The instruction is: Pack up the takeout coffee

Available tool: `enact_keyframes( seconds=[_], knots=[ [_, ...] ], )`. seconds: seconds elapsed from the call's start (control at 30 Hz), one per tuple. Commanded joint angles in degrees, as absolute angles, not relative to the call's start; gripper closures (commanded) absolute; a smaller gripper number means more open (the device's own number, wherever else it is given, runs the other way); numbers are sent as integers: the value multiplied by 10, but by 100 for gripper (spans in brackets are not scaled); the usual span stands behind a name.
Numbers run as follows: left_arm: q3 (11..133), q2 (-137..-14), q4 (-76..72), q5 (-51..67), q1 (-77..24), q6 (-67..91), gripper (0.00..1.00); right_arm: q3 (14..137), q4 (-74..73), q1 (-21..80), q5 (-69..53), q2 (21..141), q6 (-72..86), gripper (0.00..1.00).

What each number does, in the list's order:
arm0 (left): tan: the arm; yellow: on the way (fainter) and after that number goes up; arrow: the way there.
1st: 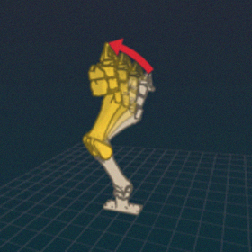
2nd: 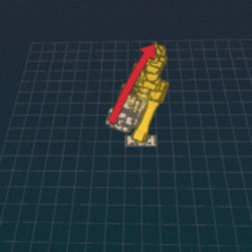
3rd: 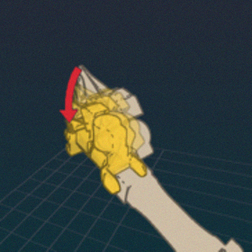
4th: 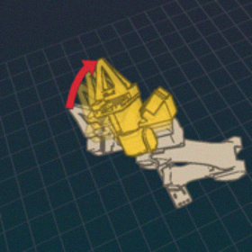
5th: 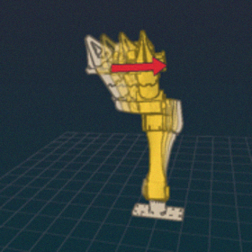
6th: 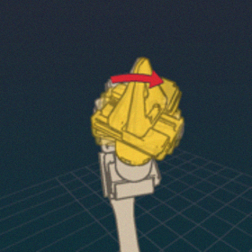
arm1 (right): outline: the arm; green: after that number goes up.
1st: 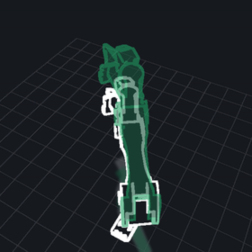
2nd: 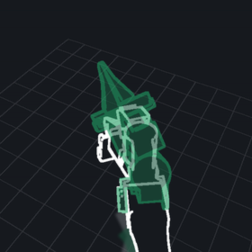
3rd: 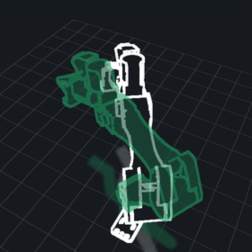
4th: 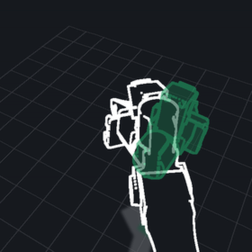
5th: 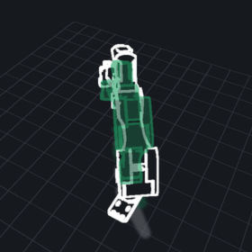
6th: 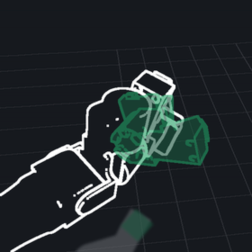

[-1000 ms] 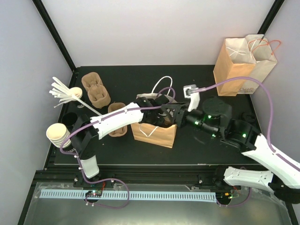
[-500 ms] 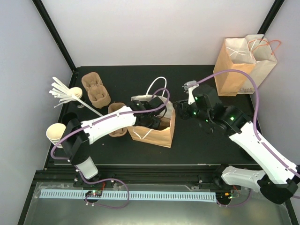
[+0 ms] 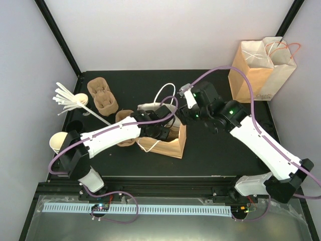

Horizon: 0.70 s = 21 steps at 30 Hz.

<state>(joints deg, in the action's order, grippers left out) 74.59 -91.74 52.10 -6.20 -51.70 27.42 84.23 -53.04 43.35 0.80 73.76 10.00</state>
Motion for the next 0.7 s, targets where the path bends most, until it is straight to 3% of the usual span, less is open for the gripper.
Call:
enact_keyframes(
  seconds=[0.0, 0.17, 0.37, 0.67],
  knots=[
    [747, -896, 512, -70, -518, 259, 53, 885, -567, 430, 22, 769, 52, 37],
    [747, -888, 517, -73, -518, 253, 53, 909, -584, 430, 16, 811, 32, 49],
    [761, -898, 546, -71, -518, 247, 53, 912, -568, 431, 22, 816, 39, 86],
    [739, -887, 557, -58, -525, 241, 53, 783, -458, 431, -29, 693, 96, 97]
  ],
)
